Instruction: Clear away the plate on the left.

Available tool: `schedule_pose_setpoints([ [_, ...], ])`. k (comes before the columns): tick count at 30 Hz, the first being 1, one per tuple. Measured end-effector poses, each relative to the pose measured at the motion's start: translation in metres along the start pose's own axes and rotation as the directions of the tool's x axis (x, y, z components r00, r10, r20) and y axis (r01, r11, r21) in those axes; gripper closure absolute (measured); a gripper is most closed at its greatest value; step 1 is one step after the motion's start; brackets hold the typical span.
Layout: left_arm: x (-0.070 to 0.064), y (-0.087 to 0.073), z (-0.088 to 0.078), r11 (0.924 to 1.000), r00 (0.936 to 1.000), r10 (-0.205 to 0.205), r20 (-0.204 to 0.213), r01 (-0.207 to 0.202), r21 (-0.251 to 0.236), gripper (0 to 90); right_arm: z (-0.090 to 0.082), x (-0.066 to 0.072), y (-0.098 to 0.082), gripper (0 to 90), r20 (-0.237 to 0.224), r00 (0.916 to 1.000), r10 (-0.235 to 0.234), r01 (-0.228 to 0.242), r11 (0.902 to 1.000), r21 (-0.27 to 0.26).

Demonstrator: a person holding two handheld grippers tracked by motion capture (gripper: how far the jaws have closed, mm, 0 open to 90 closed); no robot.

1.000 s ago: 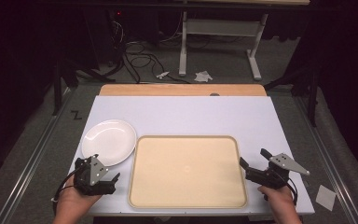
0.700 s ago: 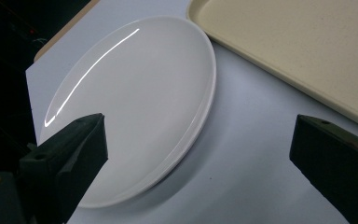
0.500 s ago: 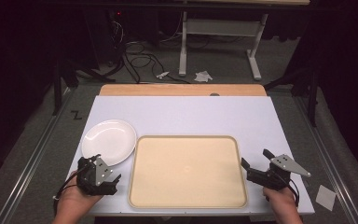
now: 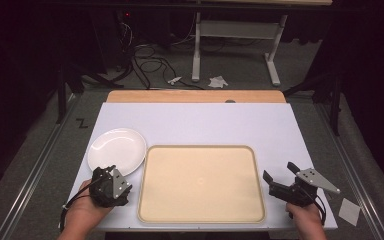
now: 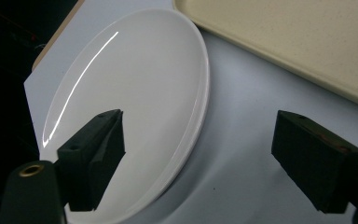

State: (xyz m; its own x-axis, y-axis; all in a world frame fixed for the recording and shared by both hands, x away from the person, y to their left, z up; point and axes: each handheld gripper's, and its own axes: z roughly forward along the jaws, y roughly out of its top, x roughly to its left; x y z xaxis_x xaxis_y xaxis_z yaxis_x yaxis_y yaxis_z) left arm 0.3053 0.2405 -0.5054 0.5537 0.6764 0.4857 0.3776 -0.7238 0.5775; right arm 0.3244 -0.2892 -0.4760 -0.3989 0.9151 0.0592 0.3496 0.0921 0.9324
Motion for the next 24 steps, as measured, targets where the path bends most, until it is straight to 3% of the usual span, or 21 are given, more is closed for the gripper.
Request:
schedule_pose_setpoints([
  [6,0.004,-0.002,0.003,1.0,0.9998,0.006,0.019,-0.006,-0.001,32.4,0.003,0.002,-0.001,7.1,-0.004,1.0,-0.006,0.006,0.9999,0.015],
  [10,0.004,-0.003,0.006,0.999,0.9989,0.039,0.025,-0.039,0.023,43.7,0.003,0.003,-0.001,7.1,-0.002,1.0,-0.009,0.009,0.9998,0.018],
  [13,0.0,-0.003,0.009,0.9963,0.9968,0.074,0.03,-0.075,0.041,47.2,0.003,0.003,-0.001,7.1,-0.007,0.9999,-0.009,0.009,0.9999,0.015],
  [15,-0.002,-0.001,0.011,0.9928,0.9942,0.106,0.018,-0.106,0.055,50.1,0.003,0.004,-0.001,7.1,-0.009,0.9999,-0.011,0.011,0.9998,0.014],
  [18,-0.003,0.0,0.013,0.9906,0.9927,0.121,0.003,-0.121,0.065,50.7,0.003,0.003,-0.002,7.1,-0.007,1.0,-0.002,0.002,0.9998,0.021],
  [21,-0.007,0.0,0.016,0.9843,0.9871,0.159,-0.02,-0.157,0.081,53.5,0.002,0.003,-0.002,7.1,-0.008,1.0,-0.001,0.001,0.9998,0.018],
  [24,-0.008,0.002,0.017,0.9823,0.9856,0.166,-0.03,-0.163,0.093,55.7,0.001,0.002,-0.001,7.2,-0.007,1.0,-0.002,0.002,0.9999,0.012],
])
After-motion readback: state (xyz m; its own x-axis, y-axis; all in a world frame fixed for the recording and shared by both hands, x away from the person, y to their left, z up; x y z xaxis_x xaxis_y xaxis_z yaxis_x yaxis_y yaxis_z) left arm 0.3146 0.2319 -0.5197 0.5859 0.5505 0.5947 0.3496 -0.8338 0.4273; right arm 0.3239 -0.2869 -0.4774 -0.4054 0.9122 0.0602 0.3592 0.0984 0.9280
